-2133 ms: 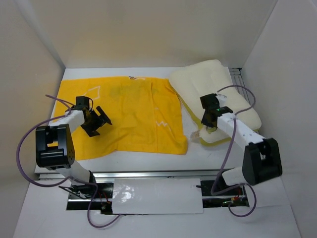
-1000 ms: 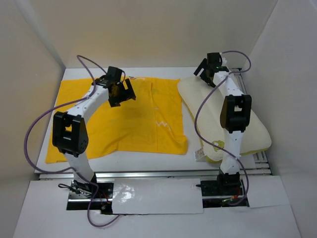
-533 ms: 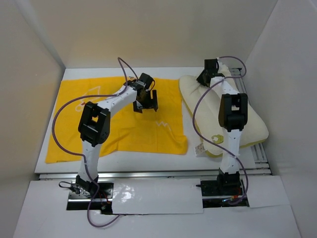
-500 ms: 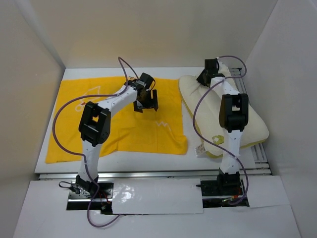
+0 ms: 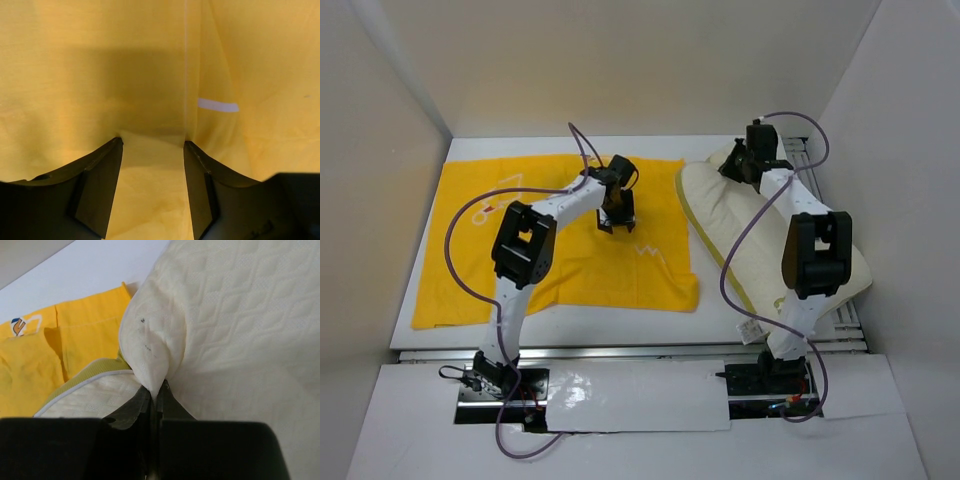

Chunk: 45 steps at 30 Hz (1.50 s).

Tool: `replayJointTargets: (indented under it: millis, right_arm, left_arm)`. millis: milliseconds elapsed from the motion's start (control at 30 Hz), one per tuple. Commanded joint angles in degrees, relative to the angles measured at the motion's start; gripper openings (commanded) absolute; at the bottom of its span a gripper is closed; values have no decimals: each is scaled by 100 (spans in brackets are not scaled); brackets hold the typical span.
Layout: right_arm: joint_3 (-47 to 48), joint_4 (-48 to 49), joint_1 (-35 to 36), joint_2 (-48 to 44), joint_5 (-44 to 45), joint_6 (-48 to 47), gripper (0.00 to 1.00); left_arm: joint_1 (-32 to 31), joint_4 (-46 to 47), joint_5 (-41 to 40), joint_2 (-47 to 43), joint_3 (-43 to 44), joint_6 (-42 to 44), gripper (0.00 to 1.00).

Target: Put the pillow into the pillowcase

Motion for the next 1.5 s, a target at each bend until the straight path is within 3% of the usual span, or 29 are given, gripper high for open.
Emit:
replayJointTargets:
  millis: [0,333,567,933,1000,1133,1467]
  right_arm:
    - [-125,230,-114,-429,-221,-265,0]
    - [-380,115,-175,-482,-291,-318,0]
    - [-485,63,-175,-710,-291,-433,0]
    - [-731,-43,-228,-1044,-291,-538,0]
    - [-732,-43,-228,-1106,-291,-538,0]
    - [-784,-157,-228,-1228,-414,-801,0]
    - [-1109,-219,264,-1940,-976,-2110,0]
  left_arm:
    - [-173,32,-67,14,208,-100,64]
    - [-473,-126,-349,171,261,-267,63]
    - [-473,-179,-559,120,261,-329,35]
    - [-525,-57,-331,67,147,-276,40]
    - [-526,-56,-331,67,95,-346,36]
    - [-526,-56,-384,67,41,-399,0]
    - [-526,-311,-875,-801,-81,-452,0]
